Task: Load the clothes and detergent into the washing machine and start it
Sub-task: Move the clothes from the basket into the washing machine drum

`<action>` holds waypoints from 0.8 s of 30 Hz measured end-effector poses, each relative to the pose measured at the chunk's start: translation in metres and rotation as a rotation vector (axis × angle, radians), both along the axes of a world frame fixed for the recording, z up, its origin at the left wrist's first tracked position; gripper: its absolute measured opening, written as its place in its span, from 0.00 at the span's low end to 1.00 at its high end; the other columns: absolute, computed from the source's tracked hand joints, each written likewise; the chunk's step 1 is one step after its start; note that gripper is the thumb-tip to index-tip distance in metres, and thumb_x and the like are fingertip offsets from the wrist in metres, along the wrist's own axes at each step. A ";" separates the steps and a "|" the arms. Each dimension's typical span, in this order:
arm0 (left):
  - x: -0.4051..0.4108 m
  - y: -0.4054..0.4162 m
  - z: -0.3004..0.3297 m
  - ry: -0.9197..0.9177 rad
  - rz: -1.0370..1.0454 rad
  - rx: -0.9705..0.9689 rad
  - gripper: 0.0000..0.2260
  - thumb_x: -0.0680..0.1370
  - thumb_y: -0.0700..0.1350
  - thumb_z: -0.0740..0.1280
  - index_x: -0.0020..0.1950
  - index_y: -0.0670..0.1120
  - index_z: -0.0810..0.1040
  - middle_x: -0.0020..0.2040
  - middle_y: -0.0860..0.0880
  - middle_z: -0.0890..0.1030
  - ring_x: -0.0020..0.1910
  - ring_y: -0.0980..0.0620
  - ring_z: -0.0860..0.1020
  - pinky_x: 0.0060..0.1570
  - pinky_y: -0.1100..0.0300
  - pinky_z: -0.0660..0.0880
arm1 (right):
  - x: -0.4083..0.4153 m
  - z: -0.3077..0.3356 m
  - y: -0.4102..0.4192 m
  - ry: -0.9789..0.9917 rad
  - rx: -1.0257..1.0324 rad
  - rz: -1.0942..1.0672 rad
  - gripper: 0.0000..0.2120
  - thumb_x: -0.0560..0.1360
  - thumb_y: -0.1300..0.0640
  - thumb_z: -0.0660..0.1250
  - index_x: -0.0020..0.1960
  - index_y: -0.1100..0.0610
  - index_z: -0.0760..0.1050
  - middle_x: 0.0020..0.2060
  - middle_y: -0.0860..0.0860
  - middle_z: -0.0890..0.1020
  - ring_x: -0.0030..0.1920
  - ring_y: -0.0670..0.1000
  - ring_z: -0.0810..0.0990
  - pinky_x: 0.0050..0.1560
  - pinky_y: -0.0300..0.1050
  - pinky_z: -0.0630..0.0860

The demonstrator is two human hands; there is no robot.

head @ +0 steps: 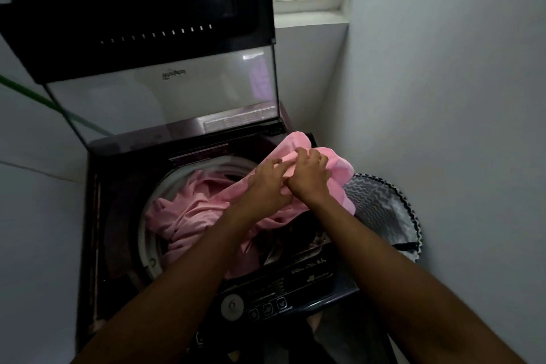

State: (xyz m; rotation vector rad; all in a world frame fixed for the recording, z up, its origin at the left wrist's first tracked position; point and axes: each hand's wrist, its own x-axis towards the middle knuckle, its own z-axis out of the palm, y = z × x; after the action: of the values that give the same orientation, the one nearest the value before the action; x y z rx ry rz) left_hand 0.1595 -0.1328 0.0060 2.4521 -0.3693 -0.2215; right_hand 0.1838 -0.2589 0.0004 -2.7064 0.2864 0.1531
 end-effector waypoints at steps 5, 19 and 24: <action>0.013 -0.036 -0.006 0.064 -0.089 -0.062 0.37 0.67 0.43 0.73 0.75 0.41 0.66 0.74 0.41 0.68 0.74 0.43 0.66 0.73 0.51 0.64 | 0.004 -0.012 -0.037 0.219 0.282 -0.150 0.34 0.74 0.50 0.67 0.75 0.36 0.56 0.77 0.56 0.54 0.75 0.63 0.55 0.70 0.67 0.62; 0.019 -0.036 -0.019 0.028 -0.060 -0.063 0.47 0.65 0.54 0.73 0.79 0.41 0.56 0.78 0.41 0.60 0.78 0.44 0.55 0.76 0.52 0.57 | 0.015 -0.013 -0.038 0.096 0.157 -0.084 0.19 0.71 0.56 0.65 0.62 0.59 0.75 0.57 0.62 0.78 0.56 0.63 0.78 0.48 0.48 0.72; 0.017 -0.014 -0.017 -0.095 -0.032 -0.115 0.44 0.68 0.44 0.73 0.79 0.39 0.55 0.78 0.40 0.58 0.78 0.42 0.54 0.76 0.46 0.58 | 0.014 0.001 -0.018 -0.119 0.309 -0.181 0.10 0.68 0.66 0.62 0.46 0.65 0.80 0.46 0.60 0.81 0.40 0.56 0.76 0.41 0.43 0.68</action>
State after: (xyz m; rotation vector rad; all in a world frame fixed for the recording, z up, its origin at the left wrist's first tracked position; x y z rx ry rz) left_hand 0.1766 -0.1471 -0.0107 2.3496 -0.4504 -0.0940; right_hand 0.1982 -0.2771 0.0011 -2.3599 0.4321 -0.0156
